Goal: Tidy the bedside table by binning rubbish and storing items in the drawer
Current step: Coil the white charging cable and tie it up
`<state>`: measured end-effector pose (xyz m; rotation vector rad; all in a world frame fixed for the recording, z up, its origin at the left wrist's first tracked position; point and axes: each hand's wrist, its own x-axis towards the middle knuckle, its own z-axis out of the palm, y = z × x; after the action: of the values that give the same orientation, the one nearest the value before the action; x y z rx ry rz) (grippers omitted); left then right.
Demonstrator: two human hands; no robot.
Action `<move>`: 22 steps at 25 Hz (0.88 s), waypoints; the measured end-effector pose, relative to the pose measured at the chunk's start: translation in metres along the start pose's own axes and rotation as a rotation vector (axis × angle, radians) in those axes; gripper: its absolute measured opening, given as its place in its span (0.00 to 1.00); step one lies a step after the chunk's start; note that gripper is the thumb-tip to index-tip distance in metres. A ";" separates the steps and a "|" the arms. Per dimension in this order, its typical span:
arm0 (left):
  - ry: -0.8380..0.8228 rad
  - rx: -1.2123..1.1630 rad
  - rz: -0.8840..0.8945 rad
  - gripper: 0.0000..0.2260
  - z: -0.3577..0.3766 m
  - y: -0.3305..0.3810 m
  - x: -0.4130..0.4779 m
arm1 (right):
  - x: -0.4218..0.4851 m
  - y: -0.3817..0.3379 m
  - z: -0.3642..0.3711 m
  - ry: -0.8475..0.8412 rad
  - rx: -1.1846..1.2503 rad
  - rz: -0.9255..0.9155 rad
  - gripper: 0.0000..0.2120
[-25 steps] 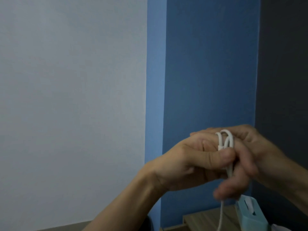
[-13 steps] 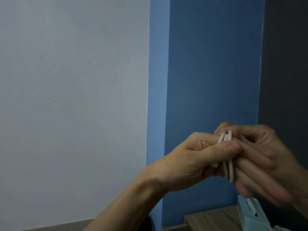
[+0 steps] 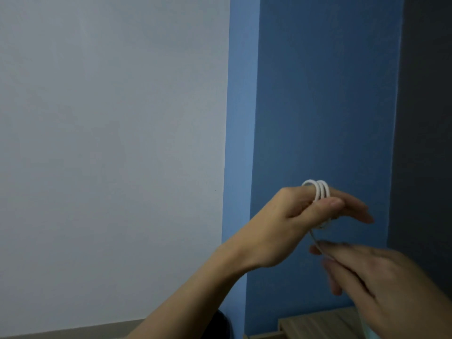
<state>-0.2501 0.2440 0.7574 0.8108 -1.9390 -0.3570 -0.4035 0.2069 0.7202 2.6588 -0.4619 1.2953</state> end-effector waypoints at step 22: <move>-0.140 -0.537 0.063 0.15 0.006 0.001 0.003 | 0.023 0.027 0.017 -0.077 0.984 0.484 0.16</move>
<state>-0.2570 0.2424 0.7567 0.3785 -1.8603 -0.8694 -0.3870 0.1726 0.7279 3.5389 -0.6235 1.9495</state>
